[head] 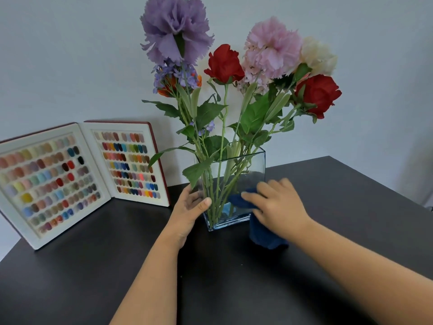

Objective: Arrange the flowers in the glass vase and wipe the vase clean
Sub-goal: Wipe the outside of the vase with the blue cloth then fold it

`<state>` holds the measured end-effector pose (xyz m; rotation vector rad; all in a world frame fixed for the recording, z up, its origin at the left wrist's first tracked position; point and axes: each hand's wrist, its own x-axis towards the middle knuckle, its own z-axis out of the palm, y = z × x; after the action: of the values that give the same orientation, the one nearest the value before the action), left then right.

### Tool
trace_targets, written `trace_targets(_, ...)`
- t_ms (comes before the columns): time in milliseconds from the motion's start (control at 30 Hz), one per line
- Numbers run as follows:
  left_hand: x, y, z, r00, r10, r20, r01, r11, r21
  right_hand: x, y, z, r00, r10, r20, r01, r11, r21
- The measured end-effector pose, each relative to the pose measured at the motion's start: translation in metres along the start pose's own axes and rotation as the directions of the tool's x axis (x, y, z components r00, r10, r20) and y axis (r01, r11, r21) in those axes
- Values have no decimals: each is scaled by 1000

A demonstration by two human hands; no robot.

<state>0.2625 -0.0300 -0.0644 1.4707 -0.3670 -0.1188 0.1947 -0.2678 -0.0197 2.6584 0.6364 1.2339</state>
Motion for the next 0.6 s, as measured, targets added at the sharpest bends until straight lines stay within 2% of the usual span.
trace_targets(67,1,-2,0,1000,-5,-6,5,1000,0,-15,-4,7,995,-15,100,18,999,-34)
trace_targets(100,2,-2,0,1000,-4,-7,4,1000,1,-17,-2,7,994,1,107,2,1000,-29)
trace_targets(200,3,-4,0,1000,-4,-10,4,1000,5,-5,17,-3,989,147,-10,-146,987,60)
trace_targets(300,3,-4,-2,1000,5,2,-5,1000,6,19,41,-20,916,371,-151,-340,919,200)
trace_targets(367,2,-4,-2,1000,5,3,-5,1000,4,28,47,-25,875,451,-177,-399,878,265)
trace_targets(433,2,-4,-1,1000,7,3,-7,1000,-2,22,42,-20,888,441,-132,-396,878,270)
trace_targets(533,1,-3,0,1000,15,11,-15,1000,-4,-7,25,-7,958,286,0,-283,947,151)
trace_targets(567,1,-3,0,1000,16,15,-16,1000,-6,-17,20,-2,970,222,99,-230,970,80)
trace_targets(600,1,-3,0,1000,17,18,-17,1000,-6,-24,16,1,950,189,247,-202,979,26)
